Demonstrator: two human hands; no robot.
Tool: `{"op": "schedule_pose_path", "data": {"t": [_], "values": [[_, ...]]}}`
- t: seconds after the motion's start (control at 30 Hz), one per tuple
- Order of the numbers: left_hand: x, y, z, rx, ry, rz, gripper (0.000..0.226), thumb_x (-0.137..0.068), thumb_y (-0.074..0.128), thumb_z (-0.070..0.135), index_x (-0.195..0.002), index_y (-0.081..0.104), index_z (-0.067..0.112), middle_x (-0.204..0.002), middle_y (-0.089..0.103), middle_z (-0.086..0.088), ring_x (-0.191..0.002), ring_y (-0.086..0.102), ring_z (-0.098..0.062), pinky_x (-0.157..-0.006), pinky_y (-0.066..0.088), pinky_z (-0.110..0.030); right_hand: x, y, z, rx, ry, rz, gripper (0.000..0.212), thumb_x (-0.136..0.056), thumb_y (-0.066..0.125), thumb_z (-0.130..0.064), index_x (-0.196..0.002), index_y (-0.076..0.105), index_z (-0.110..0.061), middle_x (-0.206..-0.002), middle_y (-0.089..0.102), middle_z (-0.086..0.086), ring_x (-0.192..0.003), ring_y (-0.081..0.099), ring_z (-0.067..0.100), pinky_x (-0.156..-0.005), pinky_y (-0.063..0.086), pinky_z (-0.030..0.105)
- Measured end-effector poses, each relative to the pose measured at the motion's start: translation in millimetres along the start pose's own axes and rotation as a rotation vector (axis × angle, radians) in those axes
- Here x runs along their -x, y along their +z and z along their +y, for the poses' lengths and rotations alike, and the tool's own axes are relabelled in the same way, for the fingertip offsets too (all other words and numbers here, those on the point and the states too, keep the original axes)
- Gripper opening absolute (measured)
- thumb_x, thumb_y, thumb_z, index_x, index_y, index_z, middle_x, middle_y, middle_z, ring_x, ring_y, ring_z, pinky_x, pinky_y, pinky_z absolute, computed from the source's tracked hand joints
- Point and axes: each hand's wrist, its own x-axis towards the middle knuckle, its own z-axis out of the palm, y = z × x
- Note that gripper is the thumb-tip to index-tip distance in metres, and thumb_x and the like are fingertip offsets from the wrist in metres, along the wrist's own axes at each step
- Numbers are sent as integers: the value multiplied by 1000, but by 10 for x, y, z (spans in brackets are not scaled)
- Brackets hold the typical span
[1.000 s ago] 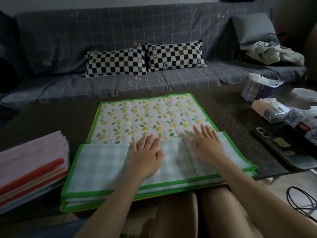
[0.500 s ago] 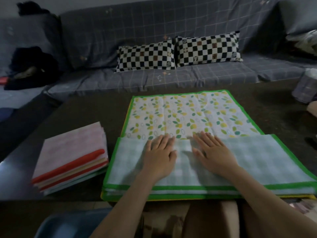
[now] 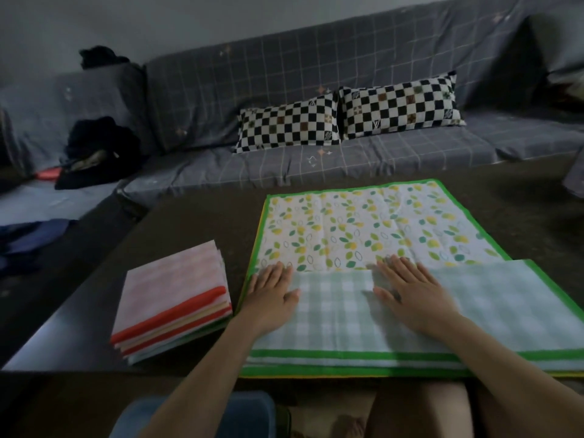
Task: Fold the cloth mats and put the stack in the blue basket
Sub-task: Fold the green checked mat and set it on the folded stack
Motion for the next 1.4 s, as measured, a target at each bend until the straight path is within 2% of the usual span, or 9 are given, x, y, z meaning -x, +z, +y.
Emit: {"op": "schedule_pose_path", "data": {"t": [0.27,0.37,0.47,0.63,0.93,1.1,1.2,1.3,1.4], "values": [[-169,-407,23,-40,45,47,62,-83,58,60,-136,46,29,-141,42,-1,-136,31,-21,-114,4,-46,87,-146,-410,-198,-220,15,56,-93,48,-30,-144,27,-33,-147,34,-4,-134,26,18,-112,16,28],[-214,-505,31,-42,57,61,49,-75,70,54,-113,58,26,-117,55,3,-112,49,-17,-102,27,-38,47,-122,-507,-260,-171,-55,60,-85,55,-54,-140,35,-39,-134,39,-1,-127,30,21,-108,25,31],[-214,-639,14,-53,27,29,35,-70,76,47,-89,62,21,-95,63,2,-85,58,-16,-69,41,-30,24,-81,-545,-151,-129,-120,81,-70,56,-74,-140,29,-46,-135,32,-1,-127,27,23,-108,26,36],[-166,-947,-67,-105,-46,-140,44,-74,76,39,-108,65,12,-100,63,-1,-91,60,-17,-73,45,-27,48,-105,-591,-103,-130,-172,101,-59,59,-81,-144,18,-45,-138,25,-1,-129,22,23,-110,21,38],[-34,-1228,-169,614,-114,-51,27,-77,78,26,-93,66,7,-77,66,0,-58,62,-7,-46,46,-17,161,-238,-679,-72,-137,-252,110,-59,64,-76,-146,7,-40,-142,17,2,-132,15,28,-112,16,43],[-29,-1247,-9,1009,-122,-50,23,-80,73,16,-95,67,-1,-102,71,-15,-90,69,-25,-83,55,-35,244,-269,-699,-118,-139,-228,105,-63,64,-73,-146,13,-35,-143,18,2,-133,15,28,-112,15,43],[-41,-1245,168,1084,-97,-21,24,-80,73,18,-94,68,-1,-105,70,-17,-95,67,-28,-87,54,-37,296,-208,-614,-247,-138,-178,102,-64,65,-71,-146,18,-32,-146,21,0,-135,17,24,-114,15,41],[-60,-1241,398,1149,-43,-21,23,-81,73,21,-93,69,2,-93,72,-11,-82,70,-20,-72,58,-29,366,-198,-441,-516,-94,-142,100,-62,64,-72,-145,28,-28,-146,31,-2,-132,28,18,-112,29,36],[-96,-1192,695,1167,-5,-15,21,-82,73,24,-88,69,4,-85,71,-8,-74,69,-17,-68,58,-27,458,-258,-235,-841,-25,-15,64,-76,71,-44,-133,48,-27,-125,56,-3,-109,53,9,-92,46,24]]}}
